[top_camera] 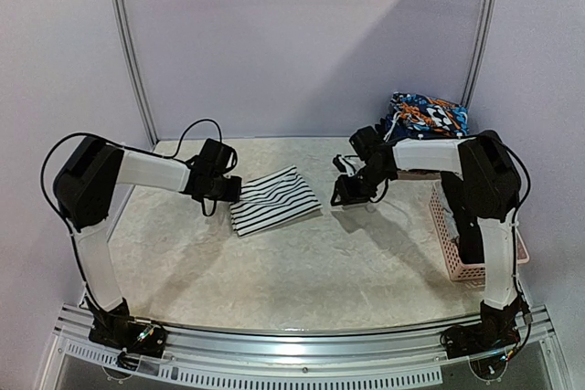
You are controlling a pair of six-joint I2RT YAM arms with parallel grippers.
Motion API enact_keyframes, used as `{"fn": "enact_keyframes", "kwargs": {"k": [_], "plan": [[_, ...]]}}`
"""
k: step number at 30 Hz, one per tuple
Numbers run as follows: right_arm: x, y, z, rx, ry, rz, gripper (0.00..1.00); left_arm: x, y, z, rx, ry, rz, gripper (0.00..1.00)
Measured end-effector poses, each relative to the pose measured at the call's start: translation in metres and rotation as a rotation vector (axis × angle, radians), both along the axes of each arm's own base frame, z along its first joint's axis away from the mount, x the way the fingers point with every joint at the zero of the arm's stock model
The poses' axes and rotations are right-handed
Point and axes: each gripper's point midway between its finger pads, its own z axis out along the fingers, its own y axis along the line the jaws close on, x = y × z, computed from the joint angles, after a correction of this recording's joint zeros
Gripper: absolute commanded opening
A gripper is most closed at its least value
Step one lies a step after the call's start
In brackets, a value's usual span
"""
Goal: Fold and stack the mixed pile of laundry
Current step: Adjust the square-folded tank top at the center of the board.
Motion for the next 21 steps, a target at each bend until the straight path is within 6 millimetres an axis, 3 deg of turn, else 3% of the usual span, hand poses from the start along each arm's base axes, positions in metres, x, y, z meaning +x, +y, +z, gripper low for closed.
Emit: {"fn": "enact_keyframes", "kwargs": {"k": [5, 9, 15, 21], "plan": [[0.003, 0.001, 0.022, 0.025, -0.044, -0.010, 0.55, -0.012, -0.001, 0.034, -0.011, -0.051, -0.006, 0.51], [0.004, 0.002, 0.024, 0.038, -0.049, -0.015, 0.60, -0.035, -0.016, 0.050, -0.027, -0.066, -0.054, 0.55], [0.001, 0.004, 0.022, 0.052, -0.038, -0.013, 0.61, -0.086, -0.035, 0.040, -0.027, 0.010, -0.156, 0.58], [0.002, 0.012, 0.024, 0.099, -0.035, 0.005, 0.59, -0.119, -0.044, 0.027, -0.034, 0.079, -0.217, 0.57]]}}
